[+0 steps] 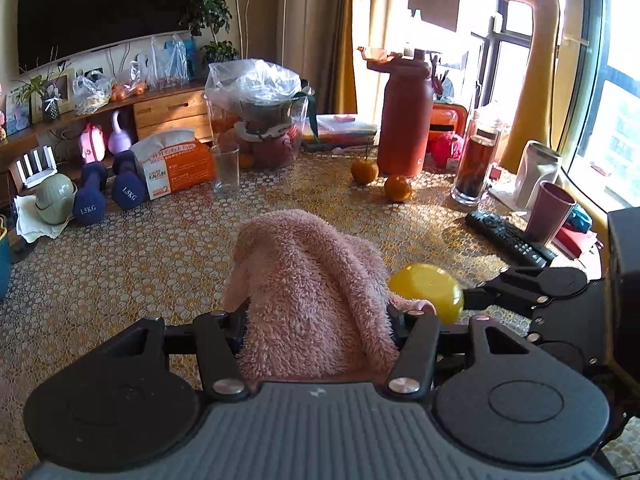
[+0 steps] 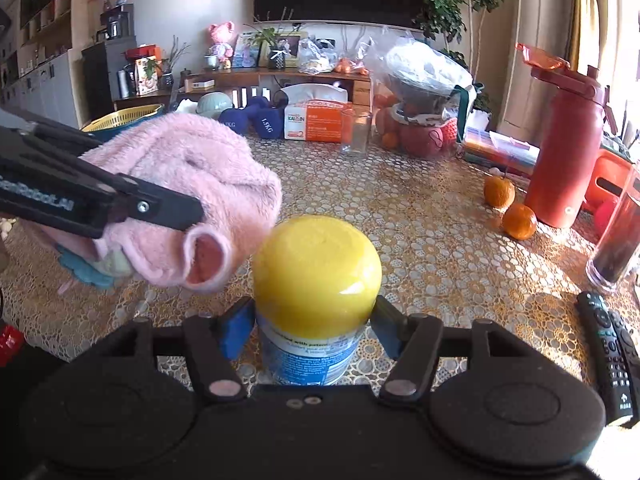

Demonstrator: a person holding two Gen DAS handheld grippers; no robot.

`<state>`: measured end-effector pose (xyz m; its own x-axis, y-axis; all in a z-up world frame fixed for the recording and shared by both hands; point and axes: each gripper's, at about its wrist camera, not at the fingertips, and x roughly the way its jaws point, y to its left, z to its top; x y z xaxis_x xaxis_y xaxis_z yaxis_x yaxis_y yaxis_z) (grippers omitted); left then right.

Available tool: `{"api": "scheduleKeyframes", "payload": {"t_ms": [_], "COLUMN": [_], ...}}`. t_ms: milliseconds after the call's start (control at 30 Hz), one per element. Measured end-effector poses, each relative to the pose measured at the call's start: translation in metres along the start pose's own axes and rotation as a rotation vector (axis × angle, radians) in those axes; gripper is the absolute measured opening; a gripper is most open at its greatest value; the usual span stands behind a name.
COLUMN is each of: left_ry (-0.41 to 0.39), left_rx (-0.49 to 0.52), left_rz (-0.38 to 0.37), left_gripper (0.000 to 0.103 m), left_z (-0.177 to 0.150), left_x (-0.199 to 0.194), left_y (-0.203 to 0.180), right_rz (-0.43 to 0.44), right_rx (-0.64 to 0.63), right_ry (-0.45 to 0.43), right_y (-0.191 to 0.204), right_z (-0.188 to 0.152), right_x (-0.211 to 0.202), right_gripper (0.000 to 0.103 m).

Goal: Clean container
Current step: 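Wipe the bottle cap with the towel in the left tool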

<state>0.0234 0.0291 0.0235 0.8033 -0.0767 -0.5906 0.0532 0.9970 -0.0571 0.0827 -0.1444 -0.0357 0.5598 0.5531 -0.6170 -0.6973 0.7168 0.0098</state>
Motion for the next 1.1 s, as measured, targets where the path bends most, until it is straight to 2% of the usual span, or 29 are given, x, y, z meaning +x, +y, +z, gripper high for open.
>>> {"api": "scheduleKeyframes", "payload": {"t_ms": [167, 267, 367, 433, 533, 833, 1100], "left_ry": [-0.081, -0.048, 0.002, 0.033, 0.033, 0.037, 0.037], "left_rx": [0.057, 0.12, 0.162, 0.164, 0.137, 0.11, 0.088], "left_rz": [-0.047, -0.075, -0.048, -0.032, -0.045, -0.001, 0.002], "left_gripper": [0.057, 0.057, 0.057, 0.057, 0.057, 0.057, 0.057], "left_z": [0.019, 0.022, 0.017, 0.013, 0.012, 0.018, 0.021], "left_x": [-0.015, 0.001, 0.023, 0.034, 0.038, 0.047, 0.05], "left_y": [-0.03, -0.053, -0.064, -0.062, -0.053, -0.037, -0.028], "right_rz": [-0.004, -0.01, -0.002, -0.001, 0.009, 0.041, 0.106], "right_rx": [0.006, 0.002, 0.006, -0.001, 0.001, 0.007, 0.024], "right_ry": [-0.016, -0.017, -0.019, -0.025, -0.031, -0.057, -0.098], "right_y": [0.006, 0.007, 0.007, 0.008, 0.007, -0.001, -0.011], "right_z": [0.001, 0.001, 0.0, -0.002, -0.003, -0.007, -0.015], "right_x": [0.001, 0.001, 0.001, -0.001, -0.002, -0.004, -0.019], "right_gripper": [0.062, 0.062, 0.062, 0.062, 0.061, 0.062, 0.064]}}
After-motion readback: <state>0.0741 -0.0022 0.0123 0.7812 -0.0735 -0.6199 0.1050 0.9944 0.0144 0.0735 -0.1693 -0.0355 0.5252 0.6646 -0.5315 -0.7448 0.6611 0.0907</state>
